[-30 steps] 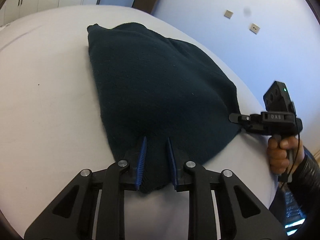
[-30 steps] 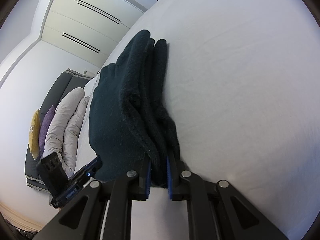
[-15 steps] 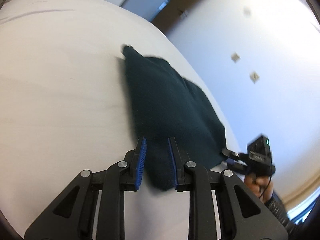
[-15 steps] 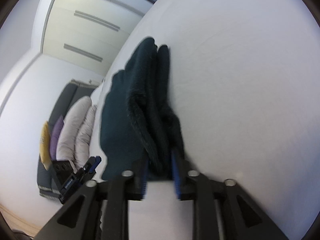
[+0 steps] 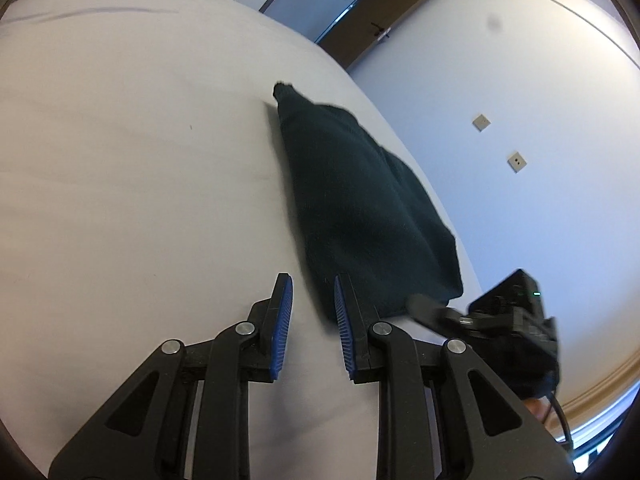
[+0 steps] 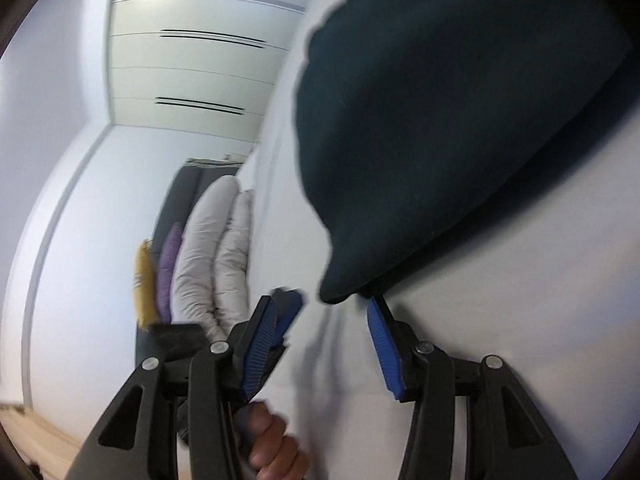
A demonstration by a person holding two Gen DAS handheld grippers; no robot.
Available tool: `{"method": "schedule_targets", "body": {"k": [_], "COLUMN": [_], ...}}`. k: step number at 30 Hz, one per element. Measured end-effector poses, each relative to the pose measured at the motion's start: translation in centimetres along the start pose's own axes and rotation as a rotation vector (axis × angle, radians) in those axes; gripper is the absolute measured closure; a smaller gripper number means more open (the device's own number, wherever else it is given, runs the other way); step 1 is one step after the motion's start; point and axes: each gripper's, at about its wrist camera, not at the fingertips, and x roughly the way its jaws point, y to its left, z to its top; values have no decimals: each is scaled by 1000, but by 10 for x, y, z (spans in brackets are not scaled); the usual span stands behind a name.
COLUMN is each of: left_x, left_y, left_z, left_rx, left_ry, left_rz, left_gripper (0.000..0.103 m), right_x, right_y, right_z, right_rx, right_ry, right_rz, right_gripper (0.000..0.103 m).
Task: Fold small clothes
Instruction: 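Open both grippers and withdraw from the folded sweater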
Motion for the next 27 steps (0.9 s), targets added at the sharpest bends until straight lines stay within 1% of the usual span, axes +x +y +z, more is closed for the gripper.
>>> {"method": "schedule_targets", "body": {"k": [3, 5, 9, 11, 12, 13, 14, 15, 16, 17, 18, 19, 20, 22, 24, 26, 27], "left_x": [-7, -10, -10, -12, -10, -8, -5, -4, -3, 0, 5, 12, 19, 32, 45, 60, 66], "left_y": [2, 2, -3, -8, -13, -16, -20, -22, -23, -24, -26, -27, -29, -30, -28, -25, -25], "left_z": [6, 7, 6, 7, 7, 8, 10, 12, 13, 16, 19, 22, 26, 34, 45, 57, 61], "left_rx": [-12, -12, -11, 0, 6, 11, 14, 10, 2, -6, -6, 2, 13, 22, 3, -19, -24], "left_ry": [-13, -16, -13, -9, -5, -2, 0, -7, -19, -19, -7, 10, 29, 49, 76, 100, 107], "left_rz": [1, 4, 6, 10, 11, 11, 16, 18, 14, 13, 15, 24, 47, 74, 86, 90, 93], "left_gripper": [82, 82, 82, 82, 77, 72, 54, 35, 30, 29, 29, 29, 29, 29, 29, 29, 29], "right_x": [11, 15, 26, 24, 23, 20, 15, 11, 3, -8, -21, -39, -50, -78, -92, -102, -102], "right_y": [3, 5, 4, 3, 5, 8, 14, 20, 26, 33, 39, 43, 45, 36, 20, 2, -4], "right_z": [4, 7, 5, 1, -1, -3, -5, -6, -8, -7, -2, 9, 18, 50, 82, 113, 124], "right_rx": [6, 16, 35, 40, 46, 51, 35, 12, -18, -53, -86, -121, -144, -173, -149, -127, -123], "right_ry": [-17, -32, -16, 8, 33, 67, 96, 109, 111, 104, 82, 34, -6, -80, -104, -112, -103], "right_rz": [20, 34, 45, 49, 49, 58, 68, 69, 69, 72, 72, 53, 22, -67, -119, -194, -203], "right_gripper": [54, 52, 51, 49, 48, 43, 38, 38, 38, 38, 38, 38, 37, 35, 33, 33, 33]}}
